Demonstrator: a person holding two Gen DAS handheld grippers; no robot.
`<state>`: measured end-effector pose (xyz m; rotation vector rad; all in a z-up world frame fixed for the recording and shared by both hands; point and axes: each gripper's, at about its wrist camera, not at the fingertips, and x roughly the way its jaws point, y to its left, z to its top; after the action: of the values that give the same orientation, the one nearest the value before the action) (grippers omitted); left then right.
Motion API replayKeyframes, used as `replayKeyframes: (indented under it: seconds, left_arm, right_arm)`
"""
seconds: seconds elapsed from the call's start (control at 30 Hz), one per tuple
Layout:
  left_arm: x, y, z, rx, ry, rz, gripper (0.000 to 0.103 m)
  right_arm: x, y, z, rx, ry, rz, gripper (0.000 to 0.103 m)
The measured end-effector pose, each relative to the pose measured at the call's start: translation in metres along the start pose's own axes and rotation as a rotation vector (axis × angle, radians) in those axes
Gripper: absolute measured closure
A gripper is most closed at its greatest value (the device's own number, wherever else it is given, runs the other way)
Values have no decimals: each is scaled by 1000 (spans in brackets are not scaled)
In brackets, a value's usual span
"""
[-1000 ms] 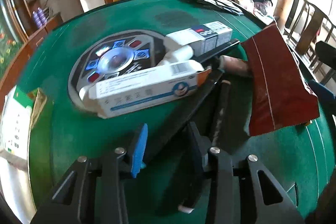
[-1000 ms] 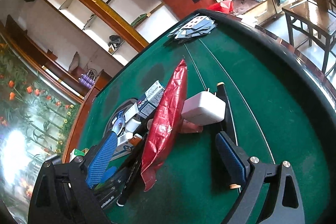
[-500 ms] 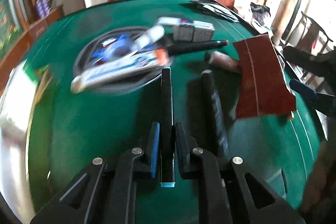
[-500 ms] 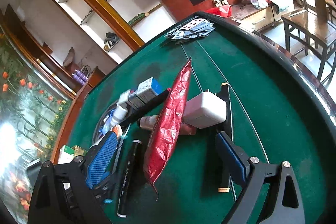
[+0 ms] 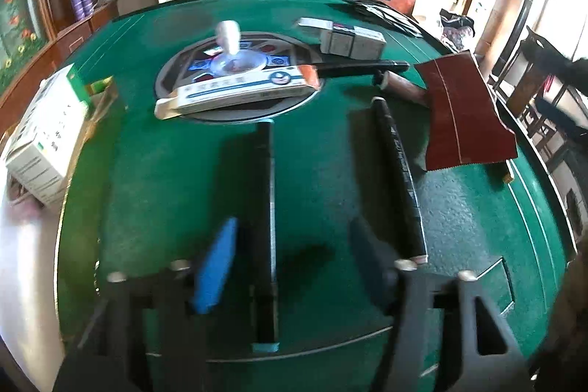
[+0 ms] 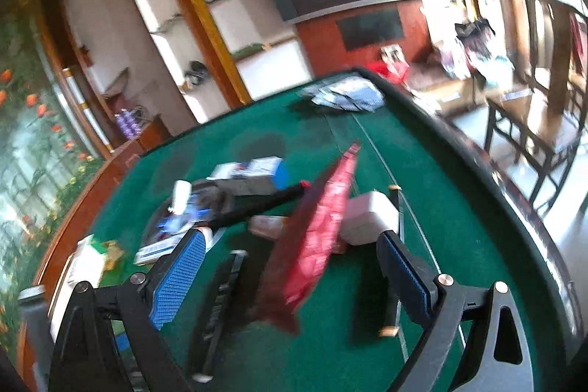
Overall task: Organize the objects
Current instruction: 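Grasp the second black marker with the right gripper while left holds its marker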
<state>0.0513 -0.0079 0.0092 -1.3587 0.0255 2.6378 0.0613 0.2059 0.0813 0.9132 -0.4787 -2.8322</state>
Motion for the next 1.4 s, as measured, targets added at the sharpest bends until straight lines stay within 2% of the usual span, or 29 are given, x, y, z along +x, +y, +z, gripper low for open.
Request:
replayKeyframes:
  seconds: [0.03,0.07,0.1,0.13,0.2,0.3,0.43,0.6,0.7,0.73,0.83,0.9,0.97,1.07,1.4]
  left_arm:
    - [1,-1,0,0,-6,9,34]
    - [1,-1,1,-4,-10,11,39]
    - [-1,2,1,-16,-22,16,73]
    - [-3,8,1,-36,-23,15,88]
    - [-7,23,-2,-103,-17,-60,89]
    - [-21,47,-9,-192,-36,-105,89]
    - [-55,60,-19,-205,-114,-109,89]
    - [-72,69,-27,-228,-130,-161,89]
    - [-80,71,-31,-237,-135,-197,89]
    - [-81,71,-33,-237,-136,-204,89]
    - [-84,71,-36,-230,-143,-210,89]
    - [-85,70,-37,-225,-145,-208,89]
    - [-85,70,-38,-227,-145,-210,89]
    - [-87,71,-40,-230,-144,-209,89]
    - [-93,63,-44,-212,-151,-189,89]
  right_arm:
    - [-4,8,0,-20,10,20,6]
    - [-6,19,0,-49,28,44,6]
    - [-5,31,0,-85,60,71,5]
    - [-3,38,0,-106,90,91,5]
    - [9,52,-2,-125,171,123,5]
    - [30,63,-9,-137,252,123,5]
    - [61,75,-26,-175,363,99,5]
    - [97,85,-44,-229,436,-51,6]
    - [112,86,-54,-263,461,-132,14]
    - [116,85,-57,-269,472,-151,21]
    - [115,90,-59,-301,436,-179,31]
    - [112,90,-60,-301,428,-180,46]
    - [108,89,-59,-295,430,-179,82]
    - [104,83,-58,-256,434,-151,87]
    - [80,66,-57,-141,428,-47,87]
